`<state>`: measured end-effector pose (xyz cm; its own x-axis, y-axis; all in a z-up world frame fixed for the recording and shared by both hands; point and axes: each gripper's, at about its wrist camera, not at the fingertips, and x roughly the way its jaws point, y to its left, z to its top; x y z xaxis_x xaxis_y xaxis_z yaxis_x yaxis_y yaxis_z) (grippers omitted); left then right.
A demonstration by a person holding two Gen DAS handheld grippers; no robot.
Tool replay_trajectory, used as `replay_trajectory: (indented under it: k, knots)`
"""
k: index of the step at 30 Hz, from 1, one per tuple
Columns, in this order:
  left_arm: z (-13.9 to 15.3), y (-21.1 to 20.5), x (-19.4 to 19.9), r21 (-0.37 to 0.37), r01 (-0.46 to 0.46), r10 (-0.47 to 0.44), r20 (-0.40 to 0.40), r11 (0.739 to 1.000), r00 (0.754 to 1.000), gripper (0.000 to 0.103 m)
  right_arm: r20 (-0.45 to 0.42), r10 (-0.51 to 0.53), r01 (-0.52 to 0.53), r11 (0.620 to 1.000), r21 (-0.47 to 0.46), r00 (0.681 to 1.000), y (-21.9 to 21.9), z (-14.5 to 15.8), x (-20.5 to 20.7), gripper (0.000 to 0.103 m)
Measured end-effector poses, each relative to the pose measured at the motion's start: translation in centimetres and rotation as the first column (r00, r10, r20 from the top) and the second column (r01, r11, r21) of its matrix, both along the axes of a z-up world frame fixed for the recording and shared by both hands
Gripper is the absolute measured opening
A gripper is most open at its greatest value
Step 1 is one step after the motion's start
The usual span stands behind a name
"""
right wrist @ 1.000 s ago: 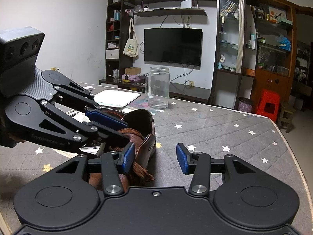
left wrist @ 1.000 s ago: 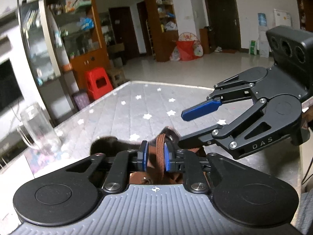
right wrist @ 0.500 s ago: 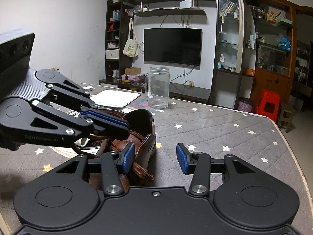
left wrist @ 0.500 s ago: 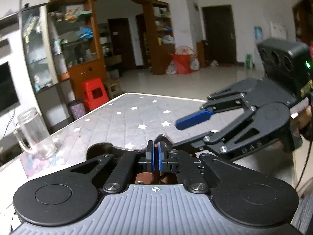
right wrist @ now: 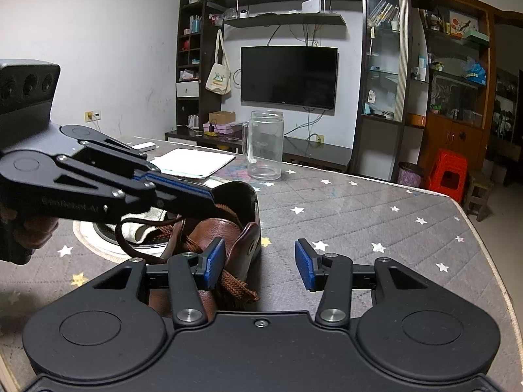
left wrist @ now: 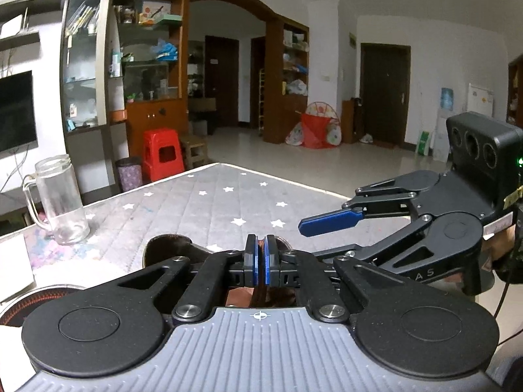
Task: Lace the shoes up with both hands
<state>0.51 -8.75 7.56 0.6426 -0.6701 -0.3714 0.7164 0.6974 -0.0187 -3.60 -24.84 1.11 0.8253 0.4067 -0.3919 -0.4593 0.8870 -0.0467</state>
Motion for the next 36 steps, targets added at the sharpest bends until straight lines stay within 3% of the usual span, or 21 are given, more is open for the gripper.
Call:
replay_trajectory:
  k: [20,36]
  knots:
    - [-0.6,0.9,0.2,-0.055,-0.006,0.004,-0.045,0.998,0.999,0.004,-0.001,0.002,-0.002,1.0,-0.001,1.0,-0.3,0.1,0.2,0.05]
    - [-0.7,-0.7,0.4,0.099,0.026,-0.021,-0.052,0.995,0.998,0.004,0.004,0.041,-0.041,0.999,0.009,0.999,-0.9,0.9,0.4,0.05]
